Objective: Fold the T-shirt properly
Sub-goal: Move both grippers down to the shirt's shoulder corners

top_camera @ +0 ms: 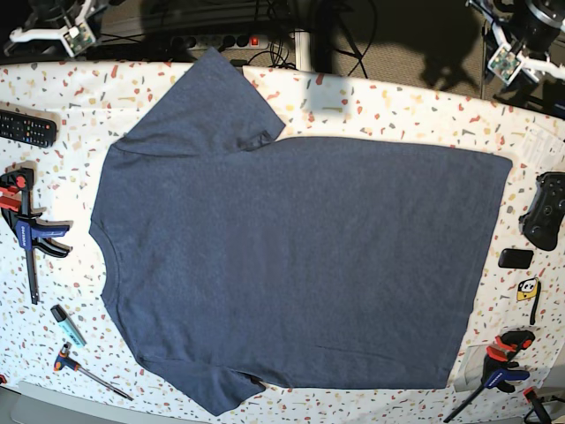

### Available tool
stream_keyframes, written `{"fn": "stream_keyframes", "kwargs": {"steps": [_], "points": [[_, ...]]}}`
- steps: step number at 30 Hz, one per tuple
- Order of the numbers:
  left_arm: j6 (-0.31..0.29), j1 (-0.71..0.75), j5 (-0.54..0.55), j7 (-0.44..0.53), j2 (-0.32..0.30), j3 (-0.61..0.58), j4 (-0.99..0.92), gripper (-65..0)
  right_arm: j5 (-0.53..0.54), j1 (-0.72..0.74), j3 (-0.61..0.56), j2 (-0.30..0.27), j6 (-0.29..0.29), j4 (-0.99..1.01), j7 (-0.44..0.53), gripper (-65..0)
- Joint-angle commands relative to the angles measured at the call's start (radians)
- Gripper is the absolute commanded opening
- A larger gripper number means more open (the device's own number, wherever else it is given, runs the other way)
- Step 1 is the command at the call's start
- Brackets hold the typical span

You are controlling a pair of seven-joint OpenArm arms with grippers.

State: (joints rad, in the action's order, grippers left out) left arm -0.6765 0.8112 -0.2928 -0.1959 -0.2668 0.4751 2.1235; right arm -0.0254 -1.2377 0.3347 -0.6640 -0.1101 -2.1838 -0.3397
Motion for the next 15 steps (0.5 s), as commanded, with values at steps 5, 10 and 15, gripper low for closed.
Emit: {"fn": "stream_keyframes", "kwargs": {"steps": [5,10,15], "points": [[0.017,-0.103,0.003,-0.055,-0.095,-0.077,0.023,-49.2,-0.002,0.016,0.071,-0.024,0.014,-0.02,0.013,-42.0],[0.033,-0.232,-0.106,-0.083,-0.116,-0.207,-0.05,-48.4,-0.002,0.033,0.077,-0.023,0.013,-0.02,0.01,-42.0],[0.053,-0.359,-0.238,-0.075,-0.128,-0.299,-0.229,-47.0,-0.002,0.033,0.077,-0.023,0.014,-0.02,-0.032,-42.0]]}}
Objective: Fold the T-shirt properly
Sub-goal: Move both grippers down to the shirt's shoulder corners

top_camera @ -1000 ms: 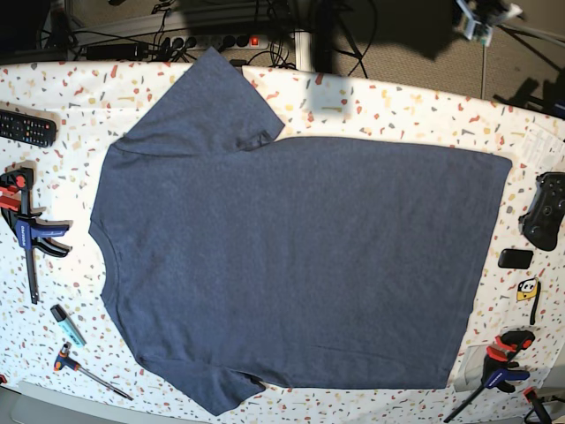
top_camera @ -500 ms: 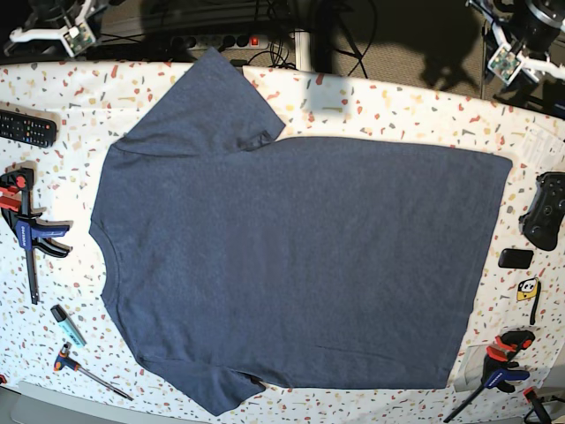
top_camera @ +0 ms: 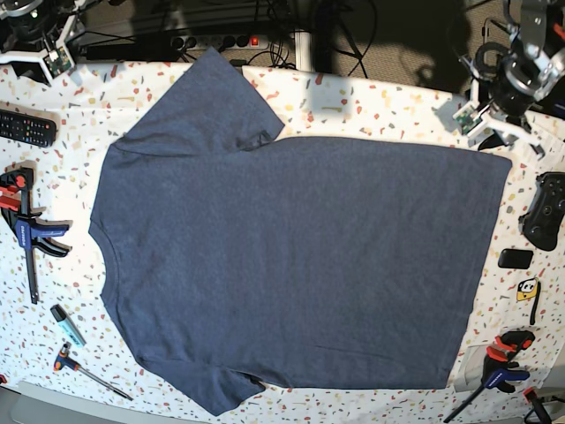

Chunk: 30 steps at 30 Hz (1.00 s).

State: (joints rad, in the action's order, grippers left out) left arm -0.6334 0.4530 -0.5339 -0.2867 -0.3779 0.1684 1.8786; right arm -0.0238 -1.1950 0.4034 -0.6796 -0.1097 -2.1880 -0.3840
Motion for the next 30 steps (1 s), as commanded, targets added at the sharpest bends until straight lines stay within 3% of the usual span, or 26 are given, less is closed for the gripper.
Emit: {"fn": "stream_keyframes", "kwargs": {"steps": [1,6,12,21,24,26,29,30], "points": [[0.014,-0.027,-0.002,0.012,-0.03,-0.01,-0.027,-46.8,-0.003,-0.01,0.009,-0.008,0.013,-0.016,0.012,-42.0],[0.073,-0.142,-0.016,-0.039,-0.089,-0.112,-0.209,-46.8,-0.003,-0.01,0.009,-0.008,0.014,-0.016,0.012,-42.0],[0.112,-0.216,-0.054,-0.023,-0.147,-0.204,-0.353,-46.8,-0.003,-0.01,0.009,-0.007,0.015,-0.016,0.008,-42.0],[0.109,-0.248,-0.072,0.063,-0.19,-0.224,-0.432,-46.9,-0.003,-0.01,0.009,-0.008,0.036,-0.016,0.005,-42.0],[0.058,-0.249,-0.095,0.073,-0.19,-0.224,-0.436,-47.0,-0.003,-0.01,0.009,-0.008,0.036,-0.016,0.002,-42.0],[0.013,-0.249,-0.095,0.094,-0.19,-0.224,-0.436,-50.6,-0.003,-0.01,0.009,-0.008,0.036,-0.016,0.002,-42.0],[-0.008,-0.249,-0.094,0.105,-0.19,-0.224,-0.436,-65.0,-0.003,-0.01,0.009,-0.008,0.036,-0.016,0.002,-42.0],[-0.007,-0.248,-0.094,0.103,-0.19,-0.224,-0.436,-65.0,-0.003,-0.01,0.009,-0.008,0.036,-0.016,0.002,-42.0]]}}
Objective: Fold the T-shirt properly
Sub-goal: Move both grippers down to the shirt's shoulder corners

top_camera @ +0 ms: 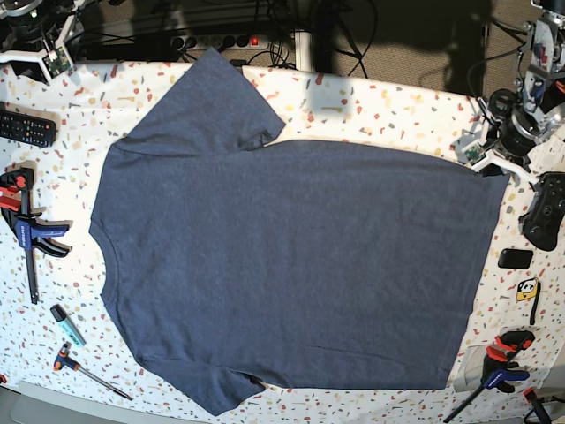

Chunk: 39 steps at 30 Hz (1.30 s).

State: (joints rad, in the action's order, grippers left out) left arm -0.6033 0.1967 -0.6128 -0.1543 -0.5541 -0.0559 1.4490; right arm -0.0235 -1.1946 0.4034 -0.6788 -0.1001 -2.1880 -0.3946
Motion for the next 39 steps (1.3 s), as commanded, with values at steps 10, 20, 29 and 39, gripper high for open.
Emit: {"fn": "stream_keyframes", "kwargs": {"steps": [10,20,29,39], "points": [[-0.037,0.008,0.092,-0.039,-0.011,0.001,-0.006,-65.0,-0.127,-0.01,0.009,-0.05,-0.1,-0.009,0.068,-29.0],[-0.037,0.008,0.109,-0.039,-0.006,0.001,-0.006,-65.0,-0.163,0.177,-0.056,-0.069,-0.186,0.08,0.196,-24.7],[-0.037,0.008,0.109,-0.039,-0.006,0.001,-0.006,-65.0,-0.475,0.441,-0.447,-0.069,-0.2,0.249,0.181,-24.7],[-0.037,0.008,0.109,-0.039,-0.006,0.001,-0.006,-65.0,-0.523,0.661,-0.668,-0.066,-0.2,0.392,0.106,-24.7]]}}
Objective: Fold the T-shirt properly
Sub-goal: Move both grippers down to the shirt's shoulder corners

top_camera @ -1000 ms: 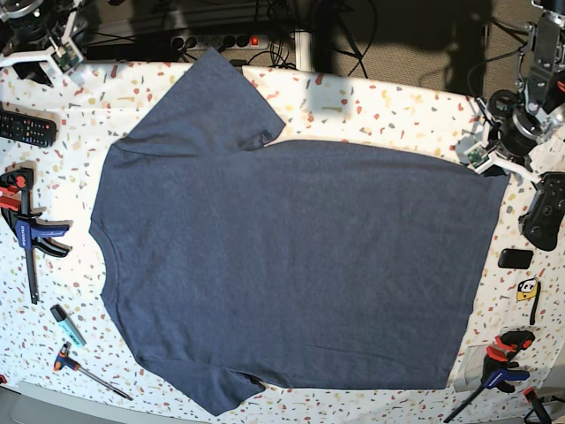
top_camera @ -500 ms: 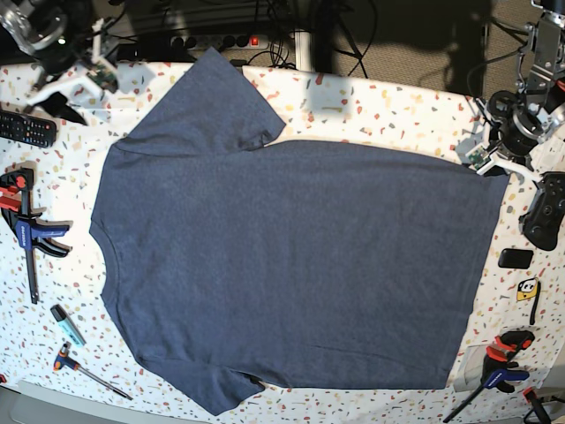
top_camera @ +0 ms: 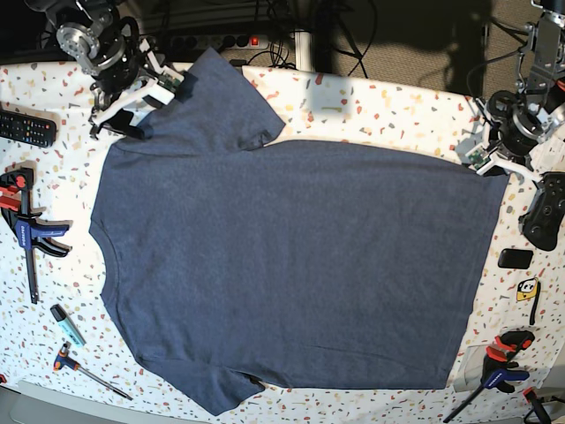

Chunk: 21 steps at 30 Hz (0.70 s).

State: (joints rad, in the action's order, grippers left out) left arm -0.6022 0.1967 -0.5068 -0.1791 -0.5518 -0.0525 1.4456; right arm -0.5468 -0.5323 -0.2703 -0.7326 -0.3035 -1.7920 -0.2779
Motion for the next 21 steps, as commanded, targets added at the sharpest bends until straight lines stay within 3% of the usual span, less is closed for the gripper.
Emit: {"fn": "stream_keyframes", "kwargs": {"steps": [1,10,14,18,21], "points": [[-0.038,0.008,0.003,-0.014,-0.009,-0.003,-0.002,-65.0,0.0,0.01,0.003,-0.012,0.003,0.004,-0.01,-24.7],[-0.038,0.008,0.003,-0.013,-0.009,-0.003,-0.002,-65.0,0.001,0.039,0.001,-0.012,-0.045,0.039,0.035,-24.8],[-0.038,0.008,0.003,-0.014,-0.009,-0.003,-0.002,-65.0,0.009,0.039,0.001,-0.012,-0.091,0.039,0.047,-32.3],[-0.038,0.008,0.003,-0.014,-0.009,-0.003,-0.002,-65.0,0.013,0.05,0.001,-0.011,-0.101,0.039,0.047,-32.6],[-0.038,0.008,0.003,-0.014,-0.009,-0.003,-0.002,-65.0,0.075,0.088,0.001,-0.003,-0.101,0.06,0.046,-32.6]]}}
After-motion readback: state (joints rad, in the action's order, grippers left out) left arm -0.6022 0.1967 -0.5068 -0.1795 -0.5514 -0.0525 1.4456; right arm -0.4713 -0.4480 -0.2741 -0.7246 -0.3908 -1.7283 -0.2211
